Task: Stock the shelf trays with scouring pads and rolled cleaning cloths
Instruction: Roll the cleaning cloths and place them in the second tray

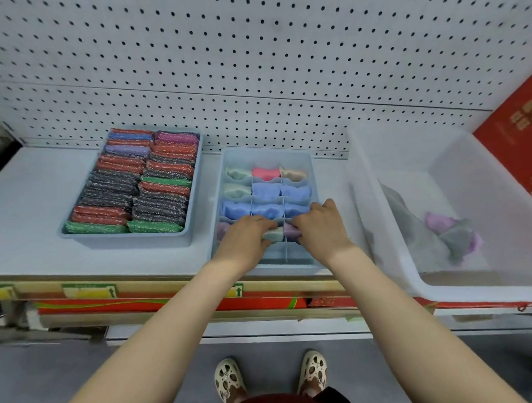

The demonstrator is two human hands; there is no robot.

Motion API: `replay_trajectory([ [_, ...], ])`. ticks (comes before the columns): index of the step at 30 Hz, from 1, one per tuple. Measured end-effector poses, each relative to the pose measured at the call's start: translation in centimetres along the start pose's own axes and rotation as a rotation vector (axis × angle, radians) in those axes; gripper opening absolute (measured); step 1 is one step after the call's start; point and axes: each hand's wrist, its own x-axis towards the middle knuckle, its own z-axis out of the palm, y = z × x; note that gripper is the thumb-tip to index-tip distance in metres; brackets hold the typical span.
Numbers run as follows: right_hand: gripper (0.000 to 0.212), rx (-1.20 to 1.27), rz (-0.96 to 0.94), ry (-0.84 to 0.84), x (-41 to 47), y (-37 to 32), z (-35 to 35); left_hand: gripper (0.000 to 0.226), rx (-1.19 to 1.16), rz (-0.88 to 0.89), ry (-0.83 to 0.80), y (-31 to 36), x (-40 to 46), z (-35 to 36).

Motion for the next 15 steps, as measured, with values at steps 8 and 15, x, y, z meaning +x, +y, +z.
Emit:
replay_trajectory([
  [8, 0.02, 0.592, 0.133, 0.064, -1.8, 3.9, -4.5, 0.024, 0.013, -0.067, -0.035, 0.7, 0.4, -0.3],
  [15, 0.022, 0.577, 0.652, 0.042, -4.3, 17.4, -1.4, 0.022, 0.011, -0.142, 0.002, 4.3, 3.0, -1.5],
])
